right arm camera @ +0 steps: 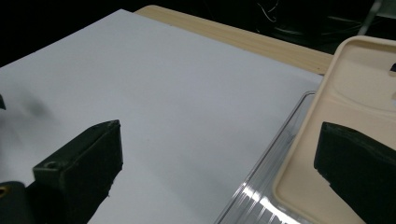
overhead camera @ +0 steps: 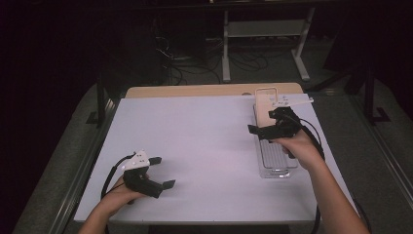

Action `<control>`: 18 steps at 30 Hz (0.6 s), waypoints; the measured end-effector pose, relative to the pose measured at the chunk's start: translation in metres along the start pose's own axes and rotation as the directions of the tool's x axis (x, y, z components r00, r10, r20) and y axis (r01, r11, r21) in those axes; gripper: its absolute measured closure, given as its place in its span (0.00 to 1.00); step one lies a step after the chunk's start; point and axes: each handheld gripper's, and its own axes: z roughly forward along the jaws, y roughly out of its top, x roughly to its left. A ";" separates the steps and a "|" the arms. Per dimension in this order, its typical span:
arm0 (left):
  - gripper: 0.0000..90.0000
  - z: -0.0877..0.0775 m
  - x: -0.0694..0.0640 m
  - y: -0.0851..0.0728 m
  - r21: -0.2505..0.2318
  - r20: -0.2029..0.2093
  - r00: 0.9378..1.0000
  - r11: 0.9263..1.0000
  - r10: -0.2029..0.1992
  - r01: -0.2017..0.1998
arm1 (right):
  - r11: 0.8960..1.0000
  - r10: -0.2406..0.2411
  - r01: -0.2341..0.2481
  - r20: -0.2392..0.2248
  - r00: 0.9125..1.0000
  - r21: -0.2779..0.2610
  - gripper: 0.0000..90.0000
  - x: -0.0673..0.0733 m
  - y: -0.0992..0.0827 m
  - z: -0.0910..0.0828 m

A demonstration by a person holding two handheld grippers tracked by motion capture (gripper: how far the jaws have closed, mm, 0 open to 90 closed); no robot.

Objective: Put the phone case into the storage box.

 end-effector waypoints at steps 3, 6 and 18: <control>0.00 0.000 0.000 0.000 0.003 0.002 1.000 1.000 -0.001 0.001 | 1.000 -0.003 0.003 -0.012 1.000 0.001 0.01 0.003 -0.005 -0.002; 0.00 0.000 0.000 0.000 0.010 0.005 1.000 1.000 0.007 -0.007 | 1.000 -0.004 0.004 -0.015 1.000 -0.001 0.01 0.004 -0.009 -0.003; 0.00 0.000 0.000 0.000 0.008 0.007 1.000 1.000 0.012 -0.012 | 1.000 -0.006 0.006 -0.039 0.999 0.000 0.01 0.011 -0.027 -0.013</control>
